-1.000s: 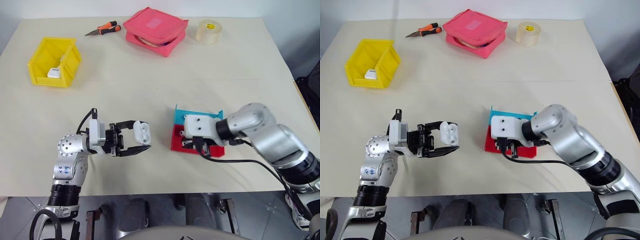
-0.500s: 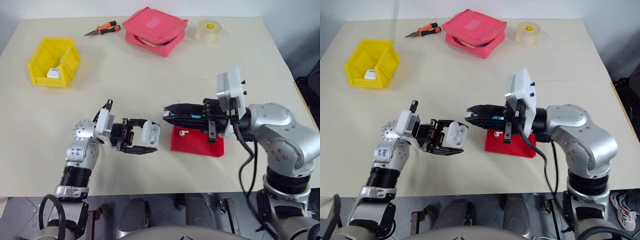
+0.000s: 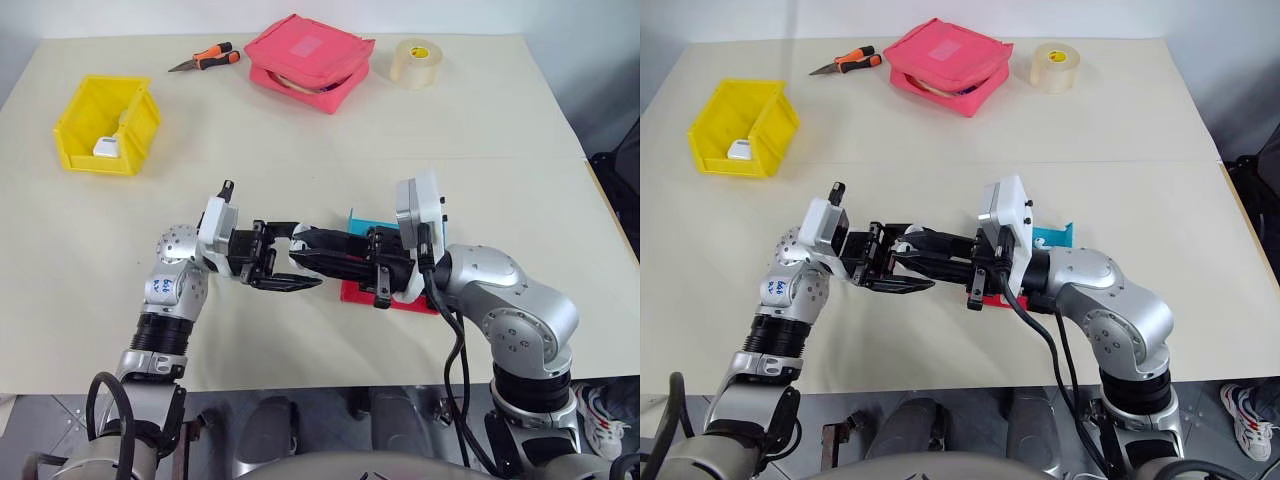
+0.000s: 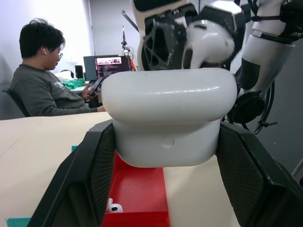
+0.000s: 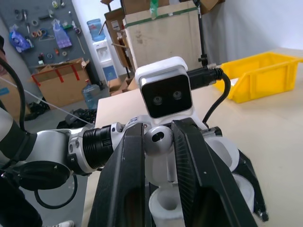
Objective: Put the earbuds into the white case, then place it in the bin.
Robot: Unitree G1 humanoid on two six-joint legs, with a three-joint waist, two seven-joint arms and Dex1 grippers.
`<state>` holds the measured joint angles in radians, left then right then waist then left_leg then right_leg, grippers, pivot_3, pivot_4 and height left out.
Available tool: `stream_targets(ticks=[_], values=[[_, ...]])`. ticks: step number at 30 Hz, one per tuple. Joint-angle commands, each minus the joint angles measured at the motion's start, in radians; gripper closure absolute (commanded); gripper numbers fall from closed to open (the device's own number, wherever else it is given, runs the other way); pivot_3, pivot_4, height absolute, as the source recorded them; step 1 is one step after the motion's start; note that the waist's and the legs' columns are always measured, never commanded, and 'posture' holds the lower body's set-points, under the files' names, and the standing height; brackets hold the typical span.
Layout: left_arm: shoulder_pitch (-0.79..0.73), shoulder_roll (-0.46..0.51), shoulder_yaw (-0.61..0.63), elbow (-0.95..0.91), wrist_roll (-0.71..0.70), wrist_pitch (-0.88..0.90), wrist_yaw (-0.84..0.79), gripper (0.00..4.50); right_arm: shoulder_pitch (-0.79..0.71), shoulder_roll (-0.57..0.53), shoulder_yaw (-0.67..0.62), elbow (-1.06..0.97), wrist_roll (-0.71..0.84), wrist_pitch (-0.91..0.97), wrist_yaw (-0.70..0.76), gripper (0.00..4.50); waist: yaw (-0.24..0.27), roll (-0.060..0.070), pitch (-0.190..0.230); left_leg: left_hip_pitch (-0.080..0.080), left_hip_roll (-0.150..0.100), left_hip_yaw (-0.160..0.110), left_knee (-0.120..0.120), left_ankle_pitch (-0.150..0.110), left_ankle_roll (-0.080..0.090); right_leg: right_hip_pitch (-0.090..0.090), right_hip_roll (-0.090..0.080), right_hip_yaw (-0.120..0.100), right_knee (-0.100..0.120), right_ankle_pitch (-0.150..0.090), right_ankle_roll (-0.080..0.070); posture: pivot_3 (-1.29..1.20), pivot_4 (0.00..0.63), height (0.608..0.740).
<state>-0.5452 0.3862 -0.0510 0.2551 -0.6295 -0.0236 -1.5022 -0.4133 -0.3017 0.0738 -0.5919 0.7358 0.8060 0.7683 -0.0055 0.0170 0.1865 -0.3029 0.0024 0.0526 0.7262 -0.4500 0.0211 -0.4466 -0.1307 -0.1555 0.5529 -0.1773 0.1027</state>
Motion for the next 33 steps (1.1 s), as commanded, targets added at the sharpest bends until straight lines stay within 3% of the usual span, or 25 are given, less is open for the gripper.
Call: stream_targets(ticks=[1, 25, 33], values=[[-0.019, 0.016, -0.011, -0.013, -0.040, -0.013, -0.112, 1.71, -0.003, 0.010, 0.014, 0.012, -0.005, -0.046, -0.021, 4.03, 0.001, 0.000, 0.000, 0.000, 0.000, 0.000, 0.000, 0.000, 0.000, 0.000, 0.000, 0.000, 0.000, 0.000, 0.000, 0.00, 0.150, 0.740], [0.002, 0.024, -0.012, -0.049, -0.067, -0.056, -0.112, 1.71, 0.077, -0.025, 0.095, 0.143, -0.117, -0.190, -0.043, 4.03, 0.001, 0.000, 0.000, 0.000, 0.000, 0.000, 0.000, 0.000, 0.000, 0.000, 0.000, 0.000, 0.000, 0.000, 0.000, 0.00, 0.150, 0.740], [0.008, 0.023, 0.009, -0.041, -0.062, -0.062, -0.112, 1.71, 0.115, -0.080, 0.066, 0.105, -0.116, -0.194, -0.053, 4.03, 0.001, 0.000, 0.000, 0.000, 0.000, 0.000, 0.000, 0.000, 0.000, 0.000, 0.000, 0.000, 0.000, 0.000, 0.000, 0.00, 0.150, 0.740]])
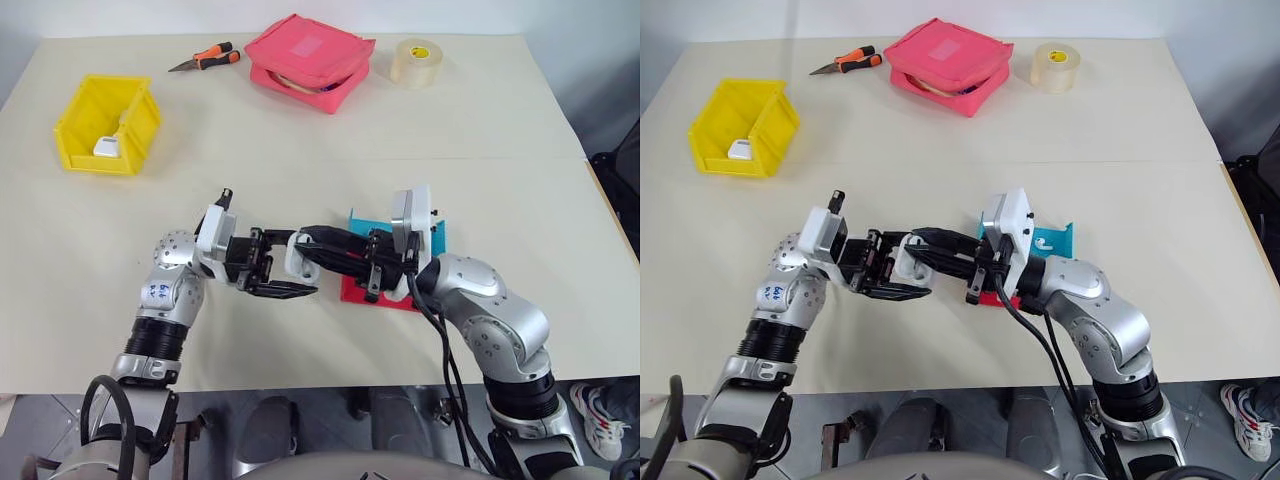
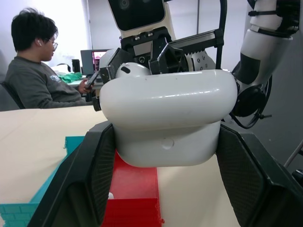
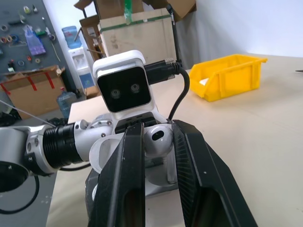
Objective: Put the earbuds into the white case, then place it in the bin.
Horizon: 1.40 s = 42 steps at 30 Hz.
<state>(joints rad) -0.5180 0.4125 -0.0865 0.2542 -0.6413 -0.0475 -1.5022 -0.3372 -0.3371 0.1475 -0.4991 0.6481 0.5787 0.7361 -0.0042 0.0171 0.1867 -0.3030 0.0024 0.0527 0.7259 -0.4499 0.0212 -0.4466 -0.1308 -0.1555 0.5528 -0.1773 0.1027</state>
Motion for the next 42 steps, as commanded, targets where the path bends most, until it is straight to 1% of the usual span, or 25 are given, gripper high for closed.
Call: stream_targets(ticks=[1, 9, 15, 20, 21, 24, 30, 34, 38, 42], values=[[-0.017, -0.003, 0.047, -0.041, -0.050, -0.038, -0.112, 1.71, 0.042, -0.055, -0.011, 0.004, -0.026, 0.037, -0.022, 4.03, 0.000, 0.000, 0.000, 0.000, 0.000, 0.000, 0.000, 0.000, 0.000, 0.000, 0.000, 0.000, 0.000, 0.000, 0.000, 0.00, 0.150, 0.740], [-0.022, -0.009, 0.050, -0.026, -0.042, -0.051, -0.110, 1.71, 0.031, -0.129, -0.019, -0.028, -0.019, 0.059, -0.016, 4.03, 0.001, 0.000, 0.000, 0.000, 0.000, 0.000, 0.000, 0.000, 0.000, 0.000, 0.000, 0.000, 0.000, 0.000, 0.000, 0.00, 0.150, 0.740], [-0.037, -0.021, 0.042, -0.009, -0.036, -0.065, -0.112, 1.71, -0.043, -0.136, 0.016, -0.021, -0.026, 0.088, -0.028, 4.03, 0.002, 0.000, 0.000, 0.000, 0.000, 0.000, 0.000, 0.000, 0.000, 0.000, 0.000, 0.000, 0.000, 0.000, 0.000, 0.00, 0.150, 0.740], [-0.049, -0.024, 0.038, 0.019, -0.028, -0.083, -0.112, 1.71, -0.100, -0.172, 0.036, -0.031, -0.027, 0.144, -0.017, 4.03, 0.002, 0.000, 0.000, 0.000, 0.000, 0.000, 0.000, 0.000, 0.000, 0.000, 0.000, 0.000, 0.000, 0.000, 0.000, 0.00, 0.150, 0.740], [-0.051, -0.025, 0.038, 0.025, -0.025, -0.086, -0.111, 1.71, -0.108, -0.173, 0.032, -0.030, -0.024, 0.146, -0.019, 3.30, 0.002, 0.000, 0.000, 0.000, 0.000, 0.000, 0.000, 0.000, 0.000, 0.000, 0.000, 0.000, 0.000, 0.000, 0.000, 0.00, 0.150, 0.740], [-0.055, -0.024, 0.038, 0.041, -0.016, -0.093, -0.105, 1.71, -0.140, -0.161, 0.003, -0.031, -0.013, 0.138, -0.034, 2.43, 0.002, 0.000, 0.000, 0.000, 0.000, 0.000, 0.000, 0.000, 0.000, 0.000, 0.000, 0.000, 0.000, 0.000, 0.000, 0.00, 0.150, 0.740], [-0.059, -0.028, 0.034, 0.062, -0.005, -0.100, -0.094, 1.71, -0.203, -0.155, -0.045, -0.040, 0.017, 0.154, -0.050, 2.43, 0.001, 0.000, 0.000, 0.000, 0.000, 0.000, 0.000, 0.000, 0.000, 0.000, 0.000, 0.000, 0.000, 0.000, 0.000, 0.00, 0.150, 0.740], [-0.059, -0.029, 0.040, 0.082, 0.007, -0.102, -0.086, 1.71, -0.223, -0.177, -0.083, -0.047, 0.028, 0.167, -0.053, 2.43, 0.003, 0.000, 0.000, -0.001, 0.000, 0.000, 0.000, 0.000, 0.000, 0.000, 0.000, 0.000, 0.000, 0.000, 0.000, 0.00, 0.150, 0.740], [-0.063, -0.027, 0.043, 0.109, 0.018, -0.112, -0.084, 1.71, -0.230, -0.224, -0.118, -0.062, 0.029, 0.178, -0.042, 2.43, 0.002, 0.000, 0.000, -0.001, 0.000, 0.000, 0.000, 0.000, 0.000, 0.000, -0.001, 0.000, 0.000, 0.000, 0.000, 0.00, 0.150, 0.740], [-0.080, -0.032, 0.051, 0.149, 0.030, -0.133, -0.075, 1.71, -0.217, -0.307, -0.184, -0.092, 0.058, 0.209, -0.024, 2.43, 0.004, 0.000, 0.000, -0.001, 0.000, 0.000, 0.000, 0.000, 0.000, 0.000, -0.001, -0.001, -0.001, 0.000, 0.000, 0.00, 0.150, 0.740]])
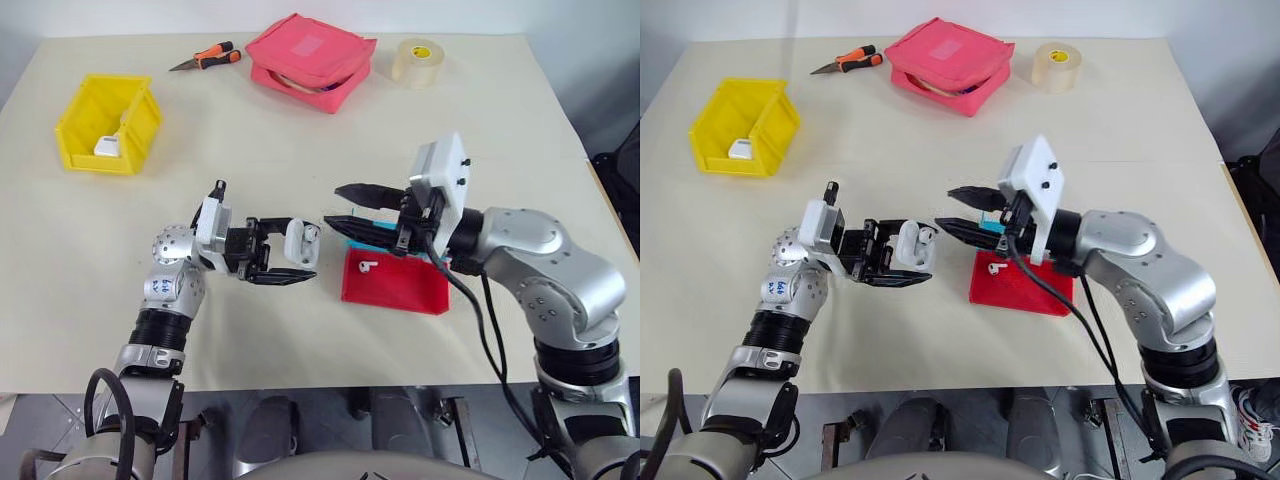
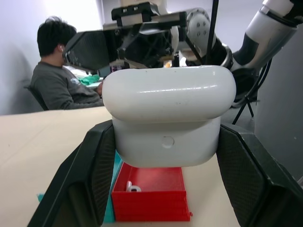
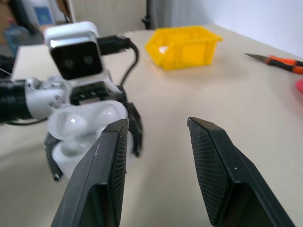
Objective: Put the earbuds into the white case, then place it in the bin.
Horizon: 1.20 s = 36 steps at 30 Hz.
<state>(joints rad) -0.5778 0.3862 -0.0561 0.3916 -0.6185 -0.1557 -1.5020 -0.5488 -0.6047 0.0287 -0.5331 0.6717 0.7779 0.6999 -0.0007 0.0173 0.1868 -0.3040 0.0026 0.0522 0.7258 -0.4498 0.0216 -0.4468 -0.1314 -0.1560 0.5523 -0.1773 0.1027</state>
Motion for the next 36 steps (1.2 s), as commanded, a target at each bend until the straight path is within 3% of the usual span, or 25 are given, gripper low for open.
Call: stream_targets(ticks=[1, 5, 10, 17, 22, 28, 31, 36], values=[[-0.026, -0.008, 0.023, 0.021, 0.009, -0.031, -0.075, 1.71, 0.008, -0.060, -0.083, -0.066, 0.041, 0.019, 0.011, 2.43, 0.000, 0.000, 0.000, 0.000, 0.000, 0.000, 0.000, 0.000, 0.000, 0.000, 0.000, 0.000, 0.000, 0.000, 0.000, 0.00, 0.150, 0.740], [-0.040, -0.009, 0.037, 0.050, 0.014, -0.049, -0.064, 1.71, 0.112, -0.145, -0.176, -0.105, 0.060, 0.052, 0.005, 2.43, 0.005, 0.000, 0.000, -0.001, 0.000, 0.000, 0.000, 0.000, 0.000, 0.000, 0.000, 0.000, 0.000, 0.000, 0.000, 0.00, 0.150, 0.740], [-0.060, 0.014, 0.073, 0.097, 0.027, -0.068, -0.056, 1.71, 0.404, -0.273, -0.434, -0.169, 0.068, 0.105, 0.021, 2.43, 0.024, 0.000, 0.000, -0.001, 0.000, 0.000, 0.000, 0.000, 0.000, 0.000, 0.000, 0.000, -0.001, 0.000, 0.000, 0.00, 0.150, 0.740], [-0.092, 0.016, 0.108, 0.170, 0.051, -0.106, -0.045, 1.71, 0.739, -0.283, -0.701, -0.236, 0.087, 0.114, 0.076, 2.43, 0.027, 0.000, 0.000, -0.002, 0.000, 0.001, -0.001, 0.000, 0.001, 0.002, -0.001, 0.001, -0.001, 0.001, 0.001, 0.00, 0.150, 0.740], [-0.088, 0.006, 0.111, 0.166, 0.055, -0.111, -0.043, 1.71, 0.818, -0.278, -0.752, -0.243, 0.099, 0.097, 0.092, 2.43, 0.026, -0.001, 0.000, -0.002, 0.000, 0.001, -0.001, 0.000, 0.001, 0.002, 0.000, 0.002, -0.001, 0.001, 0.001, 0.00, 0.150, 0.740], [-0.066, 0.008, 0.115, 0.131, 0.052, -0.104, -0.033, 1.71, 0.799, -0.314, -0.732, -0.230, 0.111, 0.101, 0.094, 2.43, 0.026, -0.001, 0.000, -0.001, 0.000, 0.001, -0.001, 0.000, 0.001, 0.002, 0.000, 0.002, -0.001, 0.001, 0.001, 0.00, 0.150, 0.740], [-0.047, 0.013, 0.122, 0.102, 0.049, -0.102, -0.019, 1.71, 0.768, -0.341, -0.715, -0.221, 0.126, 0.116, 0.091, 1.90, 0.026, -0.001, 0.000, 0.000, 0.000, 0.001, -0.001, 0.000, 0.001, 0.002, 0.000, 0.002, -0.001, 0.001, 0.001, 0.00, 0.150, 0.740], [0.001, 0.021, 0.138, 0.037, 0.049, -0.095, 0.010, 1.71, 0.684, -0.394, -0.661, -0.187, 0.131, 0.112, 0.099, 0.20, 0.026, -0.001, 0.000, 0.001, 0.000, 0.000, -0.001, 0.000, 0.001, 0.002, -0.001, 0.002, -0.001, 0.001, 0.001, 0.00, 0.150, 0.740]])
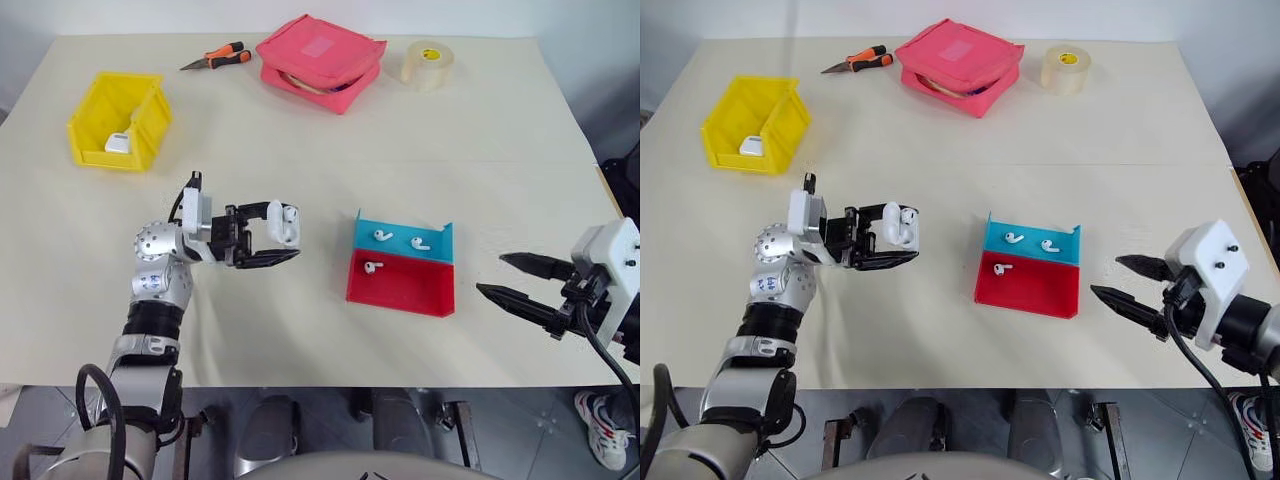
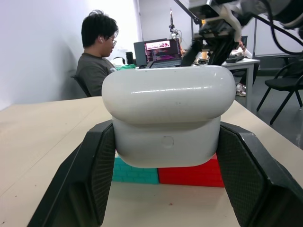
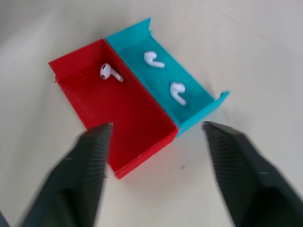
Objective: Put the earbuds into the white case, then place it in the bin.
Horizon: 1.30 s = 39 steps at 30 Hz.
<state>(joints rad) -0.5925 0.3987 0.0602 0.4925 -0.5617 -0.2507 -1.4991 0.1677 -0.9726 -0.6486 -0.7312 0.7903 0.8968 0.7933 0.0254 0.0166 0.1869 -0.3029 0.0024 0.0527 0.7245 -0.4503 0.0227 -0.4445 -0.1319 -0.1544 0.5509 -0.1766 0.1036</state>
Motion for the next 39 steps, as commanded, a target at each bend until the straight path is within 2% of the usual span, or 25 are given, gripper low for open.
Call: stream_targets(ticks=[1, 4, 7, 13, 16, 19, 26, 30, 39], values=[[0.025, 0.009, 0.025, -0.078, -0.007, 0.002, 0.013, 1.71, -0.050, -0.037, 0.031, 0.020, 0.012, -0.009, 0.009, 0.05, 0.000, 0.000, 0.000, 0.000, 0.000, 0.000, 0.000, 0.000, 0.000, 0.000, 0.000, 0.000, 0.000, 0.000, 0.000, 0.00, 0.150, 0.740], [0.055, 0.009, 0.029, -0.123, -0.007, 0.009, 0.034, 1.71, -0.118, -0.067, 0.093, 0.052, 0.002, -0.023, 0.020, 0.05, -0.001, 0.000, 0.000, 0.000, 0.000, 0.000, 0.000, 0.000, 0.000, 0.000, 0.000, 0.000, 0.000, 0.000, 0.000, 0.00, 0.150, 0.740], [0.085, 0.006, 0.034, -0.162, -0.006, 0.010, 0.058, 1.71, -0.239, -0.106, 0.216, 0.101, -0.018, -0.020, 0.021, 0.05, -0.003, 0.000, 0.000, 0.001, 0.000, 0.000, 0.000, 0.000, 0.000, 0.000, 0.000, 0.000, 0.000, 0.000, 0.000, 0.00, 0.150, 0.740], [0.144, -0.006, 0.030, -0.229, -0.003, 0.007, 0.100, 1.71, -0.553, -0.177, 0.560, 0.221, -0.107, 0.087, 0.022, 0.05, -0.005, 0.000, 0.000, 0.001, 0.000, -0.001, 0.000, 0.000, 0.000, -0.001, -0.001, 0.000, 0.000, 0.000, 0.000, 0.00, 0.150, 0.740], [0.167, -0.013, 0.026, -0.259, 0.000, 0.006, 0.121, 1.71, -0.702, -0.150, 0.705, 0.297, -0.168, 0.131, 0.029, 0.69, -0.003, 0.000, 0.000, -0.001, 0.001, -0.002, 0.000, 0.000, 0.000, -0.002, -0.001, -0.001, -0.001, 0.000, 0.000, 0.00, 0.150, 0.740], [0.183, -0.016, 0.024, -0.280, 0.002, 0.004, 0.136, 1.71, -0.821, -0.114, 0.814, 0.349, -0.214, 0.162, 0.048, 1.58, -0.005, 0.000, 0.000, -0.002, 0.001, -0.002, 0.001, 0.000, 0.000, -0.003, -0.001, -0.002, -0.001, 0.000, -0.001, 0.00, 0.150, 0.740], [0.200, -0.023, 0.026, -0.293, 0.005, -0.006, 0.156, 1.71, -1.061, 0.006, 1.038, 0.532, -0.346, 0.248, 0.074, 1.58, -0.009, 0.001, 0.000, -0.003, 0.001, -0.001, 0.001, 0.000, 0.000, -0.003, -0.001, -0.003, -0.001, 0.000, 0.000, 0.00, 0.150, 0.740], [0.202, -0.029, 0.022, -0.293, 0.005, -0.010, 0.154, 1.71, -1.118, 0.064, 1.088, 0.603, -0.396, 0.270, 0.076, 2.42, -0.010, 0.001, 0.000, -0.004, 0.001, -0.002, 0.002, 0.000, -0.001, -0.003, -0.001, -0.003, -0.001, 0.000, 0.000, 0.00, 0.150, 0.740], [0.198, -0.035, 0.008, -0.293, -0.002, -0.005, 0.125, 1.71, -1.184, 0.112, 1.115, 0.619, -0.413, 0.463, 0.062, 2.42, -0.017, 0.001, 0.000, -0.006, 0.001, -0.002, 0.003, 0.000, -0.001, -0.004, 0.000, -0.004, 0.000, 0.000, 0.000, 0.00, 0.150, 0.740]])
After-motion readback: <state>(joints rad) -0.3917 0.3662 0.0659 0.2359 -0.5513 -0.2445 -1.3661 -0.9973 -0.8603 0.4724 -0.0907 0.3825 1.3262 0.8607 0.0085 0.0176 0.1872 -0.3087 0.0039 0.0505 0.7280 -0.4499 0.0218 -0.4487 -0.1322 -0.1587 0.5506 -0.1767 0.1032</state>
